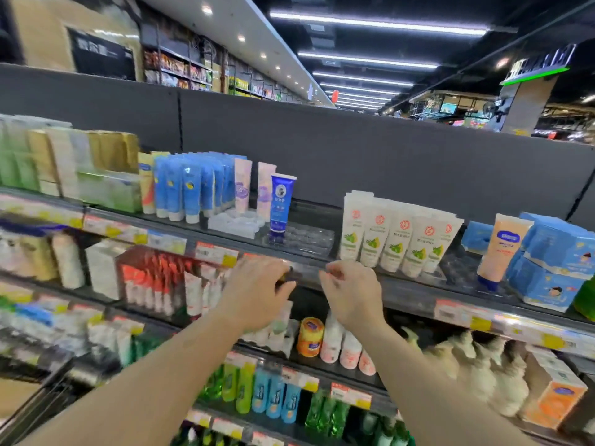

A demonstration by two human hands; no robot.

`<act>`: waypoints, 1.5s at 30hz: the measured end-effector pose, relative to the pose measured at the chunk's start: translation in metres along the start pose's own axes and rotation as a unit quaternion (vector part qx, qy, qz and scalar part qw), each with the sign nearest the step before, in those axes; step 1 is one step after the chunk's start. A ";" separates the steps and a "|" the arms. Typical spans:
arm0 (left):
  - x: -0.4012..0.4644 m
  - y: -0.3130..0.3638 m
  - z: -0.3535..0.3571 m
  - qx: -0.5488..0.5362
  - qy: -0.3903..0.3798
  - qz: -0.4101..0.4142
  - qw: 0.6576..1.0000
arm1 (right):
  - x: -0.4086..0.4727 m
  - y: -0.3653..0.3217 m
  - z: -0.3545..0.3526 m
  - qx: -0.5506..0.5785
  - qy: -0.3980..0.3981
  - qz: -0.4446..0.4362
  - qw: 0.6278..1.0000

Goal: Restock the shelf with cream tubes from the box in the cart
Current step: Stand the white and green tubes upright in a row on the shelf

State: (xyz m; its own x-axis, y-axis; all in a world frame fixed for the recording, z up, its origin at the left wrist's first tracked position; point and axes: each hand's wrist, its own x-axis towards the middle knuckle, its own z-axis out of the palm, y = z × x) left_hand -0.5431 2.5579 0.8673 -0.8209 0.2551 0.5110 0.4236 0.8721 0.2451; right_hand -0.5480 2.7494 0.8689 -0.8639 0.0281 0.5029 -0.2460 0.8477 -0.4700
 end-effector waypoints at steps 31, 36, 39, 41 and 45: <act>-0.382 -0.625 -0.274 0.217 -0.201 -0.472 0.831 | -0.108 -0.619 0.536 -0.060 -0.453 -0.277 0.845; -0.365 -0.700 -0.254 0.198 -0.220 -0.450 0.842 | -0.085 -0.640 0.596 -0.072 -0.466 -0.260 0.842; -0.354 -0.742 -0.242 0.187 -0.231 -0.425 0.855 | -0.079 -0.650 0.625 -0.079 -0.483 -0.231 0.841; -0.346 -0.772 -0.235 0.177 -0.234 -0.400 0.868 | -0.075 -0.657 0.647 -0.094 -0.496 -0.202 0.839; -0.338 -0.834 -0.214 0.148 -0.265 -0.341 0.890 | -0.075 -0.666 0.689 -0.114 -0.499 -0.145 0.847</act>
State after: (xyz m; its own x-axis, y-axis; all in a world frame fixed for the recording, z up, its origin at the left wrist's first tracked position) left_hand -0.5366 1.6552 0.6663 -0.9470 -0.2822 -0.1537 -0.2967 0.9515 0.0813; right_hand -0.6224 1.8173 0.6448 -0.7512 -0.5641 -0.3429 -0.5182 0.8257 -0.2230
